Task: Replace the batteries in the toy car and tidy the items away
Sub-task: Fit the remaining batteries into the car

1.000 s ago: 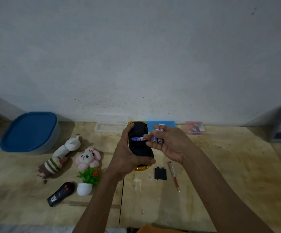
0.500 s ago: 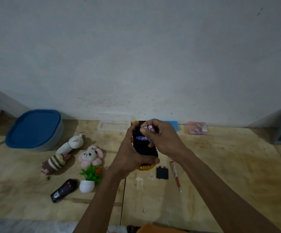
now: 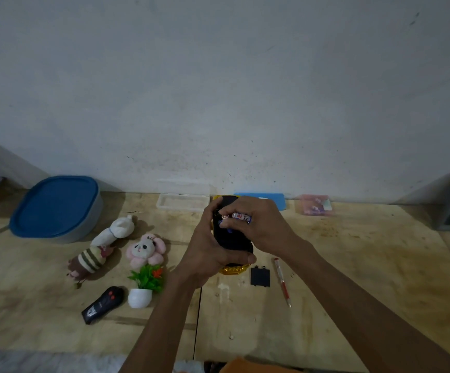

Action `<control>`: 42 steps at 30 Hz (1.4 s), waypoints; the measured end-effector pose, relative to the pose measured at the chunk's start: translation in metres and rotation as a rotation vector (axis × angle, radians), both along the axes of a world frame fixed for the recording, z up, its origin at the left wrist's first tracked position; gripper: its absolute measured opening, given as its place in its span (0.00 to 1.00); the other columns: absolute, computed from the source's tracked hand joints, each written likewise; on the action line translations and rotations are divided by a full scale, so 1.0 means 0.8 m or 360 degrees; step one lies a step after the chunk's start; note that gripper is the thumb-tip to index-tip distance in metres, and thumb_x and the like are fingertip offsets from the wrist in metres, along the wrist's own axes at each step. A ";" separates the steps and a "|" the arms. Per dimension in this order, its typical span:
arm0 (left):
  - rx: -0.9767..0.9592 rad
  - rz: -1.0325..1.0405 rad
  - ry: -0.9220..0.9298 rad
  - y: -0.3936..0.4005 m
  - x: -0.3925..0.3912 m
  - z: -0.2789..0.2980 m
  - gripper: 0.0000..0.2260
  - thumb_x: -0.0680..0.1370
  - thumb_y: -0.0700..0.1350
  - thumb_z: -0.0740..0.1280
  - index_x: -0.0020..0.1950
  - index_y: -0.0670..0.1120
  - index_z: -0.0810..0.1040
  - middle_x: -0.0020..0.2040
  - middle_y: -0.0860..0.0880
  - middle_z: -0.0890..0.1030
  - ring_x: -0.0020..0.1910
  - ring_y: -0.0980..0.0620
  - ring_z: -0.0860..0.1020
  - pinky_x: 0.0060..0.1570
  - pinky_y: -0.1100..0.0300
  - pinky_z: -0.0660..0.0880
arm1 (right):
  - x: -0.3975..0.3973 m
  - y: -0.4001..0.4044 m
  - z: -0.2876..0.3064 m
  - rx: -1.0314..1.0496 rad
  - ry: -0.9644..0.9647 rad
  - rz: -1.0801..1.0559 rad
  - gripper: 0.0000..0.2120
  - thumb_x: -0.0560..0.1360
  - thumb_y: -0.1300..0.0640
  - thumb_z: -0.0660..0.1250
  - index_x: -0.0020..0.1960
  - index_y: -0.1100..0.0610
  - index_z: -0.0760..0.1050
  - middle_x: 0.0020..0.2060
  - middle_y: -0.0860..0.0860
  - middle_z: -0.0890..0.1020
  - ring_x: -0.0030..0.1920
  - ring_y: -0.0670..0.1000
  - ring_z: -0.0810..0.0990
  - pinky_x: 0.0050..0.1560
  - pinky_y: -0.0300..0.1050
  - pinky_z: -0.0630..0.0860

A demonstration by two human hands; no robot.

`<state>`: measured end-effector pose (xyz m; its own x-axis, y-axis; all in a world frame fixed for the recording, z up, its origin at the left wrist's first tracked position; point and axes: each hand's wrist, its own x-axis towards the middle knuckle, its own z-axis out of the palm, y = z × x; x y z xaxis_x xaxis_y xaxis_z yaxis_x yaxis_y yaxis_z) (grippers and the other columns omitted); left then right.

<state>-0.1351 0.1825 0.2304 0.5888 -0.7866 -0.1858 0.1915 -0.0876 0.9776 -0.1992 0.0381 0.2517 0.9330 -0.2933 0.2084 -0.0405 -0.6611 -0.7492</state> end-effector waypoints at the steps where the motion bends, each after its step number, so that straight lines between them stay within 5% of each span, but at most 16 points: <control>1: 0.0013 0.0022 0.0021 0.001 0.001 -0.003 0.52 0.58 0.24 0.81 0.73 0.59 0.67 0.60 0.58 0.81 0.60 0.50 0.82 0.52 0.48 0.82 | 0.000 -0.001 0.001 -0.0069 0.0009 0.0048 0.12 0.73 0.55 0.75 0.55 0.55 0.84 0.49 0.49 0.85 0.48 0.44 0.80 0.50 0.27 0.71; 5: 0.0049 0.0031 0.0024 0.004 0.003 -0.006 0.54 0.57 0.26 0.82 0.74 0.61 0.66 0.61 0.62 0.79 0.60 0.54 0.81 0.57 0.45 0.81 | 0.000 -0.003 0.004 -0.0296 0.0074 0.0237 0.13 0.75 0.56 0.73 0.58 0.55 0.83 0.51 0.50 0.85 0.52 0.45 0.80 0.50 0.25 0.68; 9: 0.0043 0.0002 0.0001 0.003 0.002 -0.002 0.55 0.58 0.25 0.81 0.76 0.59 0.63 0.65 0.58 0.76 0.58 0.59 0.81 0.51 0.55 0.82 | 0.004 0.001 0.005 -0.0385 0.0103 0.0312 0.12 0.77 0.57 0.70 0.60 0.55 0.82 0.52 0.51 0.85 0.52 0.47 0.81 0.52 0.29 0.69; 13: 0.0006 0.0054 -0.0019 0.000 0.002 -0.002 0.54 0.58 0.25 0.81 0.74 0.60 0.65 0.66 0.55 0.75 0.56 0.59 0.82 0.48 0.57 0.82 | 0.007 0.004 0.005 -0.0473 0.0240 0.0400 0.11 0.79 0.56 0.66 0.60 0.57 0.82 0.54 0.53 0.81 0.52 0.52 0.80 0.53 0.48 0.77; 22: -0.0086 0.0125 -0.0023 0.002 0.005 -0.011 0.52 0.58 0.22 0.79 0.75 0.54 0.65 0.65 0.56 0.76 0.57 0.56 0.82 0.48 0.56 0.82 | 0.002 -0.007 0.002 -0.0521 0.0322 0.0327 0.12 0.79 0.55 0.67 0.58 0.59 0.83 0.49 0.56 0.79 0.47 0.55 0.78 0.46 0.50 0.77; 27: 0.0027 0.0106 -0.0096 0.004 0.004 -0.017 0.54 0.52 0.37 0.86 0.72 0.63 0.68 0.65 0.62 0.76 0.64 0.50 0.79 0.56 0.45 0.81 | 0.000 -0.007 0.011 -0.0527 0.0455 0.0263 0.12 0.80 0.52 0.66 0.58 0.57 0.83 0.51 0.54 0.80 0.49 0.54 0.78 0.49 0.51 0.77; 31: 0.0054 0.0087 -0.0138 0.001 -0.001 -0.016 0.54 0.55 0.32 0.85 0.70 0.67 0.68 0.64 0.64 0.76 0.61 0.53 0.80 0.54 0.47 0.83 | 0.002 0.003 0.022 -0.0710 0.0566 0.0237 0.14 0.81 0.48 0.62 0.56 0.56 0.82 0.47 0.51 0.76 0.45 0.51 0.74 0.46 0.49 0.74; 39: 0.0059 0.0126 -0.0154 0.002 0.002 -0.011 0.59 0.51 0.38 0.87 0.76 0.59 0.65 0.69 0.56 0.75 0.63 0.50 0.80 0.54 0.44 0.82 | 0.014 -0.006 0.020 -0.0097 0.0607 -0.0073 0.10 0.76 0.50 0.72 0.43 0.56 0.82 0.43 0.54 0.83 0.44 0.51 0.81 0.44 0.45 0.78; 42: 0.0031 0.0085 -0.0139 0.002 0.011 -0.006 0.59 0.52 0.34 0.87 0.77 0.60 0.64 0.65 0.62 0.78 0.64 0.46 0.80 0.55 0.42 0.82 | 0.012 -0.007 0.019 0.0129 0.0507 -0.0118 0.11 0.71 0.46 0.76 0.39 0.53 0.81 0.41 0.50 0.83 0.44 0.46 0.81 0.41 0.40 0.76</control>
